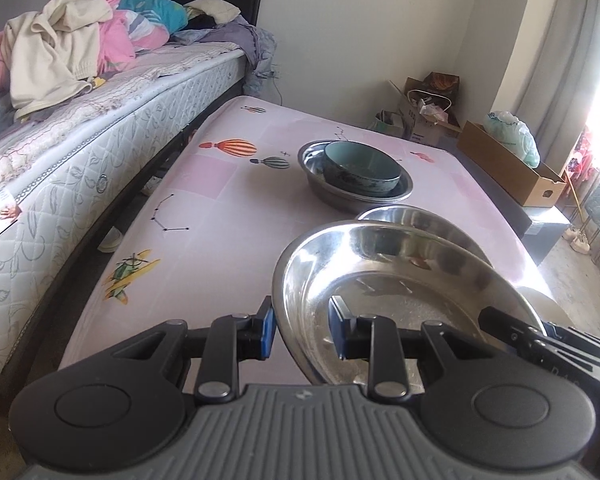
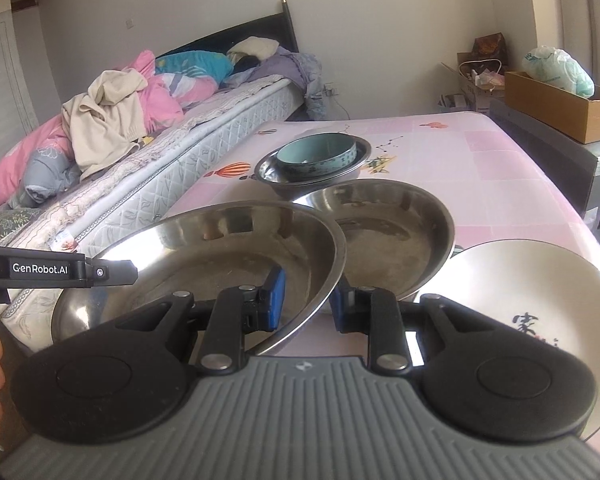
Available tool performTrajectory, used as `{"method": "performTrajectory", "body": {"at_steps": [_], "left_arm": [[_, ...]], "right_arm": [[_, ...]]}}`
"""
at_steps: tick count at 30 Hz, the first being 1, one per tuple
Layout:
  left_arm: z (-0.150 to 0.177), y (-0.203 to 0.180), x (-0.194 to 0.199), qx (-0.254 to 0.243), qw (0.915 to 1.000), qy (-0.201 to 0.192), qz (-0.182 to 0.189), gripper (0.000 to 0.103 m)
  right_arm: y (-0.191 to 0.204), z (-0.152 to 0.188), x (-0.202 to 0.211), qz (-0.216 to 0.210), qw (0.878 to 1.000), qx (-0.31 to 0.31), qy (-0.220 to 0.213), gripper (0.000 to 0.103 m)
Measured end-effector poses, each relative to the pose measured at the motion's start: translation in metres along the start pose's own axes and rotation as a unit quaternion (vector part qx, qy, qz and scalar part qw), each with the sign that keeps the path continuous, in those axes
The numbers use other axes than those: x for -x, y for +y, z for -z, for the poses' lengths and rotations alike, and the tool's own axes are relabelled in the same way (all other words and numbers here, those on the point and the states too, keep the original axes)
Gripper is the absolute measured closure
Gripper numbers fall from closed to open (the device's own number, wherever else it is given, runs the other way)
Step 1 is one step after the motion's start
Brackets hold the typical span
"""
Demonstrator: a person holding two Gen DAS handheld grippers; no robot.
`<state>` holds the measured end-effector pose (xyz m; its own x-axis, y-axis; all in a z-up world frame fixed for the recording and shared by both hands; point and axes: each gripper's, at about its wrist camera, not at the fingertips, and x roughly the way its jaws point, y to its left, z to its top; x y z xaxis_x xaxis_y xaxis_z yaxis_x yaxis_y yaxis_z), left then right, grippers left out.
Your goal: Organize plates and bowls
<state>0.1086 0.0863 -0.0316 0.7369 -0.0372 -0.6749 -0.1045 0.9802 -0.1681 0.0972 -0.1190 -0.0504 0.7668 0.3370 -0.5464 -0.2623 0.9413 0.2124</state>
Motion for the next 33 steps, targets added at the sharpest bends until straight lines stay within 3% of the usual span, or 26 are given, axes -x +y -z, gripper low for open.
{"method": "performTrajectory", "body": {"at_steps": [13, 29, 31, 33], "left_arm": [[-0.015, -0.044, -0.052, -0.021, 0.9986, 0.034, 0.035, 0.074], [-0.024, -0.057, -0.089, -0.03, 0.9977, 0.053, 0.03, 0.074], [-0.025, -0.057, -0.089, -0.03, 0.998, 0.049, 0.026, 0.074], [-0.027, -0.056, -0.088, -0.029, 0.9983, 0.045, 0.024, 0.073]], "right_arm": [[-0.057, -0.014, -0.01, 0.054, 0.998, -0.029, 0.009, 0.08], [-0.081, -0.024, -0.048, 0.07, 0.997, -0.03, 0.022, 0.078], [-0.082, -0.026, -0.051, 0.069, 0.997, -0.03, 0.021, 0.075], [-0.082, -0.029, -0.055, 0.073, 0.997, -0.026, 0.02, 0.065]]}}
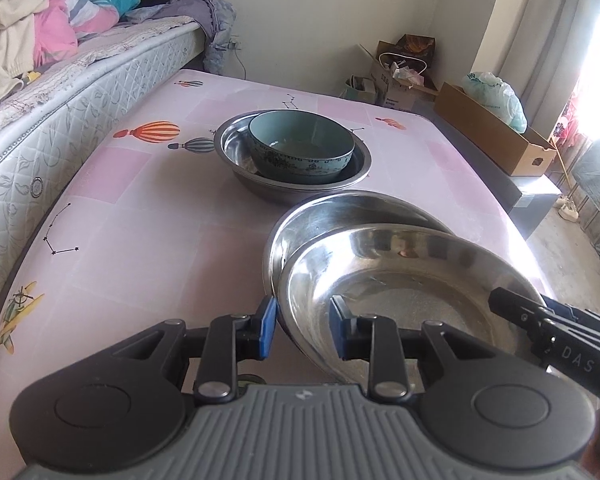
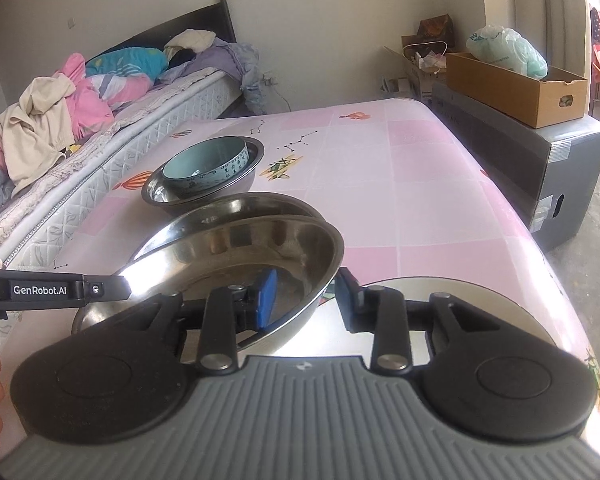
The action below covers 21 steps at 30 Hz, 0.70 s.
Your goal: Organize plates and bowls
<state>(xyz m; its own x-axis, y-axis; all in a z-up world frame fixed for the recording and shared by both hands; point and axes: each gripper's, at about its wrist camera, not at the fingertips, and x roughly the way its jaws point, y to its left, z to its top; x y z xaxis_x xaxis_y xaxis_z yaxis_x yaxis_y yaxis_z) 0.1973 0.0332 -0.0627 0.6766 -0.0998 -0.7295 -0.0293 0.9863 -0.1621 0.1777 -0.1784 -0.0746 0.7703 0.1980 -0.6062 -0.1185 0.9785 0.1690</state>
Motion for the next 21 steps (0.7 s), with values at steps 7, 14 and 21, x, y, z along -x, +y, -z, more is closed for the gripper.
{"method": "performTrajectory", "body": {"at_steps": [7, 14, 21], "left_arm": [[0.001, 0.005, 0.006, 0.008, 0.9999, -0.007, -0.003, 0.071], [0.01, 0.003, 0.018, 0.007, 1.0, -0.005, 0.002, 0.055], [0.029, -0.01, 0.034, -0.004, 0.9999, 0.003, 0.014, 0.042]], "right_arm": [[-0.003, -0.003, -0.009, 0.015, 1.0, 0.001, 0.004, 0.06], [-0.015, 0.001, 0.007, 0.024, 1.0, -0.018, -0.002, 0.058], [-0.05, 0.014, 0.052, 0.02, 0.998, -0.064, -0.02, 0.057]]}}
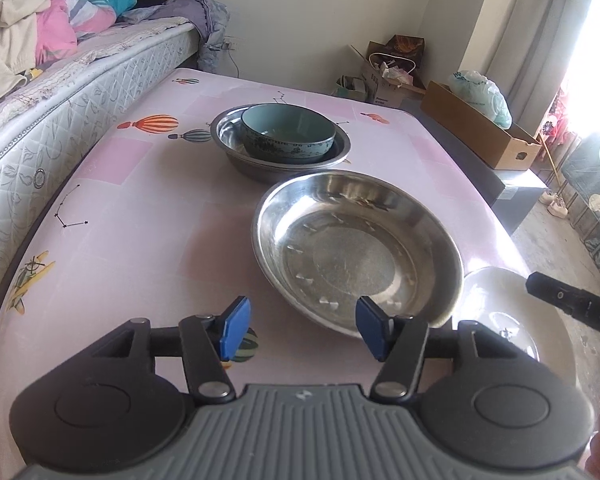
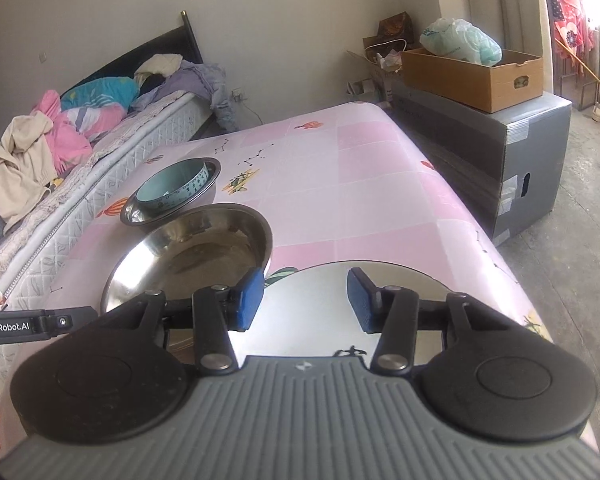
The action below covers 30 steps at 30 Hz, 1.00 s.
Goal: Organize plates and bowls
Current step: 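Move both tools to the white calligraphy plate rim and close the left tool on it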
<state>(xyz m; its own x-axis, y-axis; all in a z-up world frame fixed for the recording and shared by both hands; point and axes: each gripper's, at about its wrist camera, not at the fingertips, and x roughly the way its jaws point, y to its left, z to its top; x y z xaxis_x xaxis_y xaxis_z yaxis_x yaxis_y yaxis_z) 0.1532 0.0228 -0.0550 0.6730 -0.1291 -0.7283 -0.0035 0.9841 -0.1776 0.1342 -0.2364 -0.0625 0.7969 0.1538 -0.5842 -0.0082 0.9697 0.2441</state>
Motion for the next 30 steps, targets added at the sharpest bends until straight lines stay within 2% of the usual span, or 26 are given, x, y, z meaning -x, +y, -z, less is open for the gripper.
{"method": "performTrajectory", "body": {"at_steps": [3, 9, 17, 22, 25, 30], "left_arm": [[0.01, -0.009, 0.002, -0.008, 0.9999, 0.012, 0.009, 0.04], [0.034, -0.034, -0.005, -0.025, 0.9983, 0.036, 0.038, 0.04], [0.047, -0.058, -0.02, 0.002, 0.9924, 0.057, 0.109, 0.04], [0.051, -0.076, -0.025, -0.016, 0.9912, 0.063, 0.115, 0.04], [0.052, -0.086, -0.029, -0.029, 0.9911, 0.067, 0.112, 0.044], [0.055, -0.095, -0.038, -0.043, 0.9908, 0.071, 0.107, 0.06]], "right_arm": [[-0.021, 0.004, 0.02, 0.005, 1.0, -0.02, -0.008, 0.057], [-0.069, 0.022, 0.046, 0.043, 0.998, -0.046, -0.014, 0.057], [-0.107, 0.031, 0.038, 0.033, 0.997, -0.069, -0.003, 0.061], [-0.114, 0.031, 0.025, 0.021, 0.997, -0.077, 0.008, 0.066], [-0.116, 0.03, 0.017, 0.014, 0.997, -0.081, 0.013, 0.07], [-0.116, 0.028, 0.004, -0.002, 0.996, -0.08, 0.023, 0.074]]}}
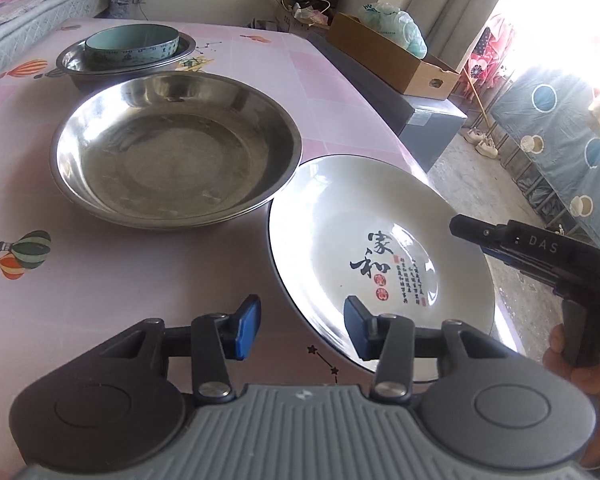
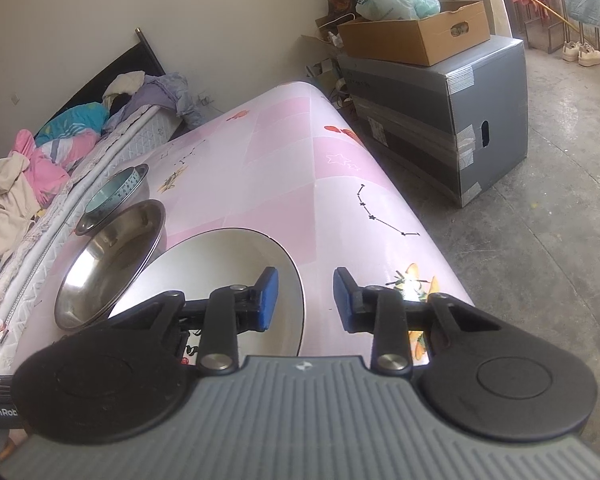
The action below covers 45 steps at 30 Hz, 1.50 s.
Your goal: Organize plates and bowls
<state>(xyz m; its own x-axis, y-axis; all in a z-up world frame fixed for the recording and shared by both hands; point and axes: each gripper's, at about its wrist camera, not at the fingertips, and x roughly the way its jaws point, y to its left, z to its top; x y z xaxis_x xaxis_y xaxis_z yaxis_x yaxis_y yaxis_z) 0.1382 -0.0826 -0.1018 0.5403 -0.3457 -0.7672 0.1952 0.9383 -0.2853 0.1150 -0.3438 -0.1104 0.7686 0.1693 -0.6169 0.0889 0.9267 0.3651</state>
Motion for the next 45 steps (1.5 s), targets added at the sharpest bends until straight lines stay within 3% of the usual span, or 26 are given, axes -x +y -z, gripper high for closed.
{"method": "performTrajectory", "body": {"at_steps": [2, 5, 12, 28, 45], "left_arm": [[-0.001, -0.002, -0.002, -0.003, 1.0, 0.0, -0.002, 0.075], [-0.003, 0.0, -0.003, 0.01, 0.9999, 0.004, 0.006, 0.08], [0.004, 0.001, 0.007, 0.001, 1.0, 0.003, -0.003, 0.081], [0.049, 0.036, 0.061, 0.025, 0.9996, 0.008, -0.006, 0.081], [0.061, 0.081, 0.087, 0.076, 0.9964, -0.014, -0.033, 0.081]], "right_arm": [[0.001, 0.0, -0.006, -0.008, 1.0, -0.001, 0.005, 0.076], [0.003, 0.001, -0.012, -0.032, 0.999, -0.008, 0.021, 0.077], [0.013, 0.007, -0.005, -0.027, 0.999, 0.001, 0.036, 0.076], [0.053, 0.06, 0.042, -0.033, 0.996, 0.023, 0.076, 0.075], [0.116, 0.075, 0.033, -0.046, 0.991, 0.074, 0.102, 0.073]]}}
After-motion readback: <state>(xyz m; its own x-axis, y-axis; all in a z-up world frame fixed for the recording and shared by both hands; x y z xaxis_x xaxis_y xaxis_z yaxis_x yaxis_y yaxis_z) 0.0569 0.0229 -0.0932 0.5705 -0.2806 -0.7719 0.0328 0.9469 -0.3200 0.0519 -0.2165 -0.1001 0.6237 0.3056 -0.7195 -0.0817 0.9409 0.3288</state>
